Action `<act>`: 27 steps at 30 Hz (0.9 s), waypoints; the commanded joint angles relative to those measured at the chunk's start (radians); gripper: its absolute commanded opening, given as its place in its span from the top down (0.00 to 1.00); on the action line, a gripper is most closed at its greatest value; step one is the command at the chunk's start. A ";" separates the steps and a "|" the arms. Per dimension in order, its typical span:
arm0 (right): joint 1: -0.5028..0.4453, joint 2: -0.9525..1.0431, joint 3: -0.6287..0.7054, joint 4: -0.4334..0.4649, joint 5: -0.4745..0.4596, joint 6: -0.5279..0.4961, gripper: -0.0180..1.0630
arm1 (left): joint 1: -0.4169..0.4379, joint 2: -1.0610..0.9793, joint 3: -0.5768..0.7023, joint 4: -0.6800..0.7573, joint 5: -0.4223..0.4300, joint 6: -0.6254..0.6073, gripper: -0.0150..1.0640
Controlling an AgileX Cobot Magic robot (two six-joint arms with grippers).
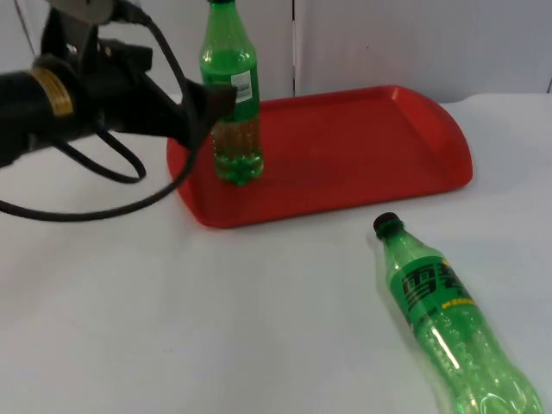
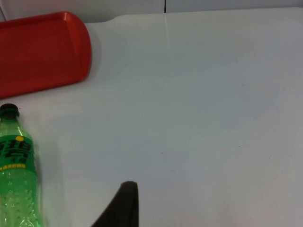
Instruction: Place the bottle upright on the tray.
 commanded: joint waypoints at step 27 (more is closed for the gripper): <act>-0.006 -0.004 0.002 0.002 0.000 -0.001 0.01 | 0.000 -0.833 0.009 -0.076 1.003 -0.274 0.01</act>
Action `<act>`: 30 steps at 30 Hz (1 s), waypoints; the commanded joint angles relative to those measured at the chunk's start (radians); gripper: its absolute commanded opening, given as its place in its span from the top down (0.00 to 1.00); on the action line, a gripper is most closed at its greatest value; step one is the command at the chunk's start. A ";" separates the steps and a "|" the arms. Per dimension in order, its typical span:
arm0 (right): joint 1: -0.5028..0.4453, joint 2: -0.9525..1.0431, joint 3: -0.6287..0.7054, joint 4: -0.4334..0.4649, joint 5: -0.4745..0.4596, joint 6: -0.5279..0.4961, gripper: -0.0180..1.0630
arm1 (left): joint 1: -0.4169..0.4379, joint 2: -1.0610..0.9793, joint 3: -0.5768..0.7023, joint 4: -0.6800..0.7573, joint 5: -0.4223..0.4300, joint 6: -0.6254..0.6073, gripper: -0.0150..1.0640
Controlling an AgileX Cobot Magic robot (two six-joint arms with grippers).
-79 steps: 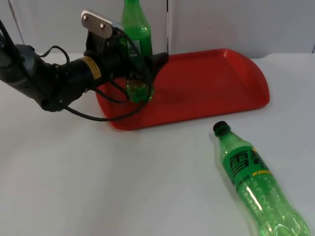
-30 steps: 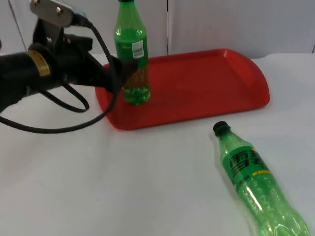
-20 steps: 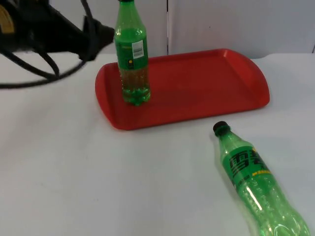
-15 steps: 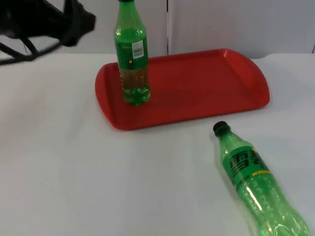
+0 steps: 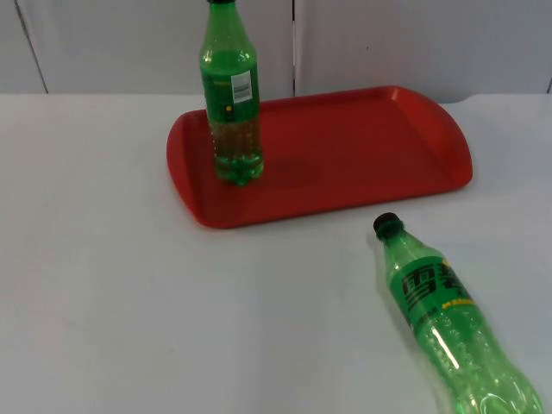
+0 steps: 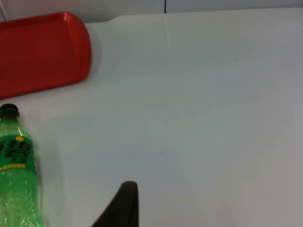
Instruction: Place the bottle upright on the tray.
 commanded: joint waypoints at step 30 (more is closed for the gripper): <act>-0.006 -0.004 0.002 0.002 0.000 -0.001 0.01 | 0.000 -0.306 0.007 -0.647 0.275 0.622 0.01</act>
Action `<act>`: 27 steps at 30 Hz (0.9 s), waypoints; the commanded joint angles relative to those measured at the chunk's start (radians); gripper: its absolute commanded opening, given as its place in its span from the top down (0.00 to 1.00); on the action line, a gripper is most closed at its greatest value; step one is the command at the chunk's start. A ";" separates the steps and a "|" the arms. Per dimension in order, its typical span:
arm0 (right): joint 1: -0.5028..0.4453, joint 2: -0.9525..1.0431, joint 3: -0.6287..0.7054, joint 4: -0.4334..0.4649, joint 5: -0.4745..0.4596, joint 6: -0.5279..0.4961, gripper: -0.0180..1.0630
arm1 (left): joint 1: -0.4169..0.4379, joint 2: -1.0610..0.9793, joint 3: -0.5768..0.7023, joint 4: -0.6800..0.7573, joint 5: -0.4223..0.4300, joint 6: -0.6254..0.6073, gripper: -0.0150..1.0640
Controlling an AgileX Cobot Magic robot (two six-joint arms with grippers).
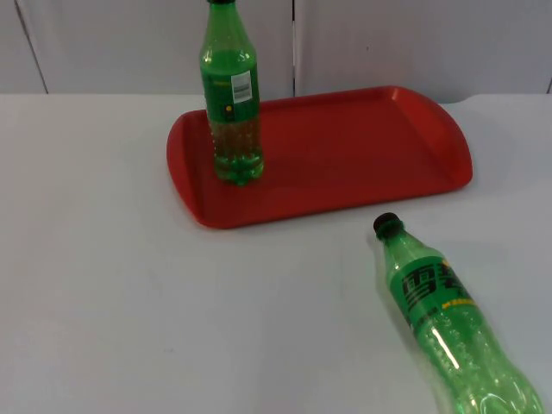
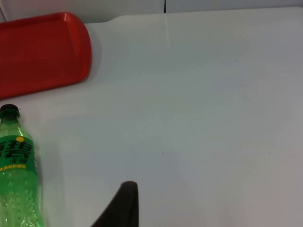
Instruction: Place the bottle upright on the tray.
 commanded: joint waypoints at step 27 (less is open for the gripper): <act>-0.006 -0.004 0.002 0.002 0.000 -0.005 0.01 | 0.000 -0.451 0.156 -0.023 0.294 0.002 0.01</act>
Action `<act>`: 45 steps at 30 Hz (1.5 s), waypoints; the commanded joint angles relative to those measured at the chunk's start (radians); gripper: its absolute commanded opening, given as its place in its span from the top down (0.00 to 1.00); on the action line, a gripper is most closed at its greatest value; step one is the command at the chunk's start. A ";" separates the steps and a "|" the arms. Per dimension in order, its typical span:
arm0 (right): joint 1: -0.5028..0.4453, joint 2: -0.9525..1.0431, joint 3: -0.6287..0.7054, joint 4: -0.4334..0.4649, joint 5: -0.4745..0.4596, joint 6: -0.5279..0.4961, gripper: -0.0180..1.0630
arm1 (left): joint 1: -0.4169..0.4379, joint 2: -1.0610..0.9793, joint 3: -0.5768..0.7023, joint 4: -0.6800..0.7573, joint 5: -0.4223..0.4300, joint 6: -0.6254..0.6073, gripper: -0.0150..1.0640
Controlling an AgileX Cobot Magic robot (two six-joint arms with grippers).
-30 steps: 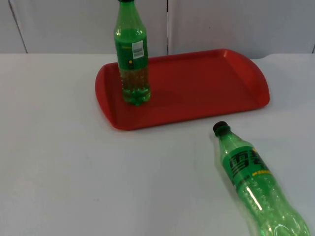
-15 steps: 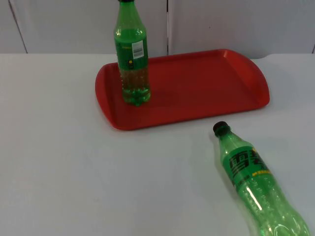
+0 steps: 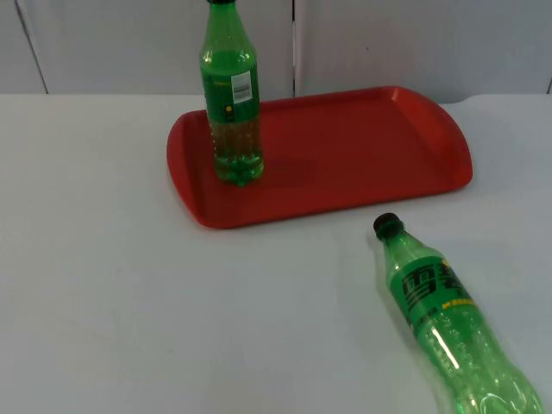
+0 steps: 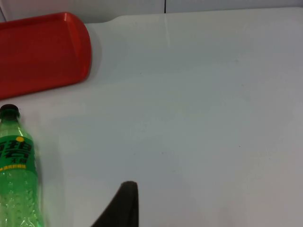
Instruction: Place the bottle upright on the tray.
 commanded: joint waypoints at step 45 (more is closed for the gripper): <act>-0.005 -0.004 0.002 0.004 0.000 -0.005 0.01 | 0.000 -0.272 0.111 0.158 0.340 -0.115 0.01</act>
